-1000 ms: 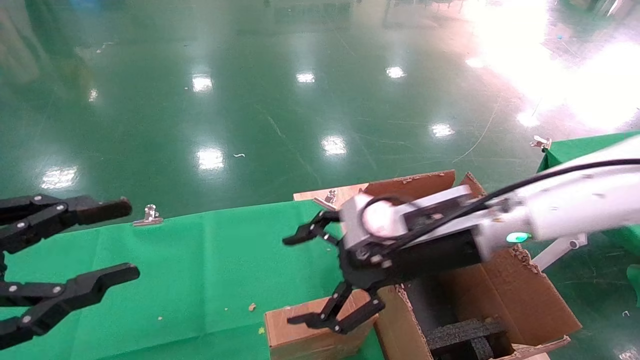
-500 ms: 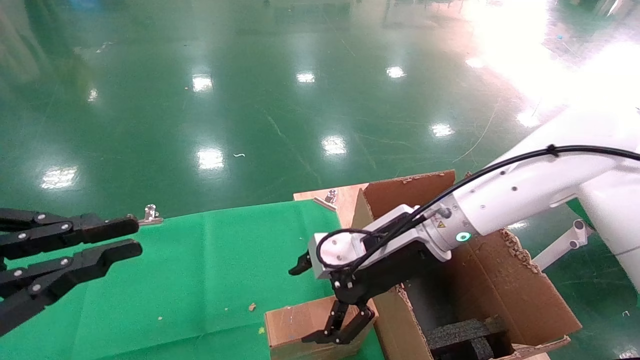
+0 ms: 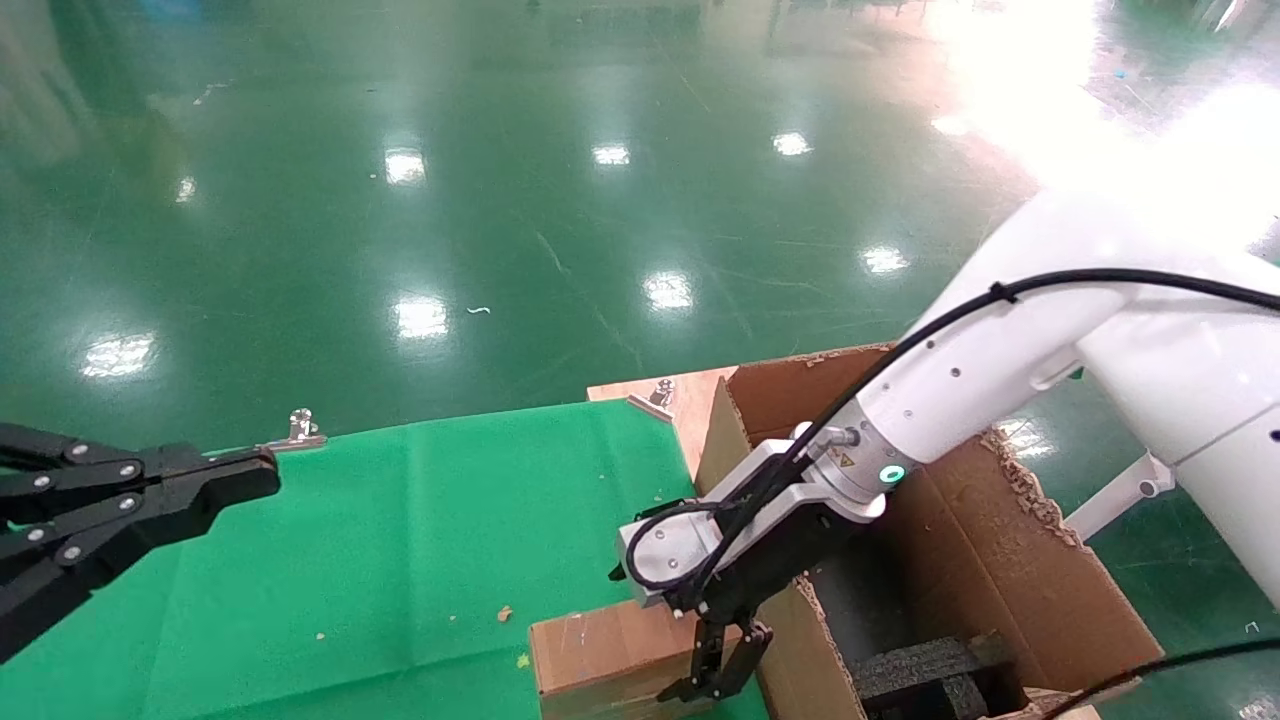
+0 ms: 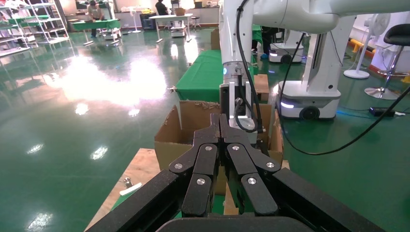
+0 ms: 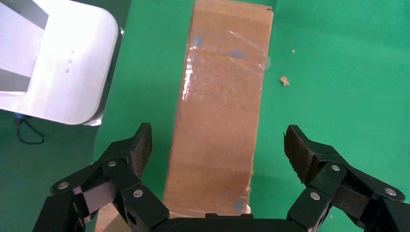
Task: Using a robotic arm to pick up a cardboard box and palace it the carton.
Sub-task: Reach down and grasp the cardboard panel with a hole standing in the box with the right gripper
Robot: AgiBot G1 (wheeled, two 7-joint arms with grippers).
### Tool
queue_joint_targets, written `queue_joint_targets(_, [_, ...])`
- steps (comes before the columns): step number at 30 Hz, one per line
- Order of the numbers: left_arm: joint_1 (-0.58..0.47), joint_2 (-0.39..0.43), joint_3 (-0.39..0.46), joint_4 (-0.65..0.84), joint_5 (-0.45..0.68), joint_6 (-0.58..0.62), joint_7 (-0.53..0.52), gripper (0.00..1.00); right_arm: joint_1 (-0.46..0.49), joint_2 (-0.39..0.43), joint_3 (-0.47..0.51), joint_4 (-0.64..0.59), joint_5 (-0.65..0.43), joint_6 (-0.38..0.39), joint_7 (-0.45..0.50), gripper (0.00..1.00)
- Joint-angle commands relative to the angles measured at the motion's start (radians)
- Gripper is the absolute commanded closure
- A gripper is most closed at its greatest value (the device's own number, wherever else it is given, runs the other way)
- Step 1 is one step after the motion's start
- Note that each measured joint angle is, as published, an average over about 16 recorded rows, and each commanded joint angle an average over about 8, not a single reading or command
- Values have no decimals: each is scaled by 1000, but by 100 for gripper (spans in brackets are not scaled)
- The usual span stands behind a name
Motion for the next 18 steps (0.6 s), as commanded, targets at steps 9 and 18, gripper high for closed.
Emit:
queue_joint_targets(9, [0,0,0,0,0,0,0,0,31,-16,-48,-27,22,10,-33,98])
queue_joint_targets(18, [0,0,0,0,0,0,0,0,33,-15,-47,-30,31,12,-36,100])
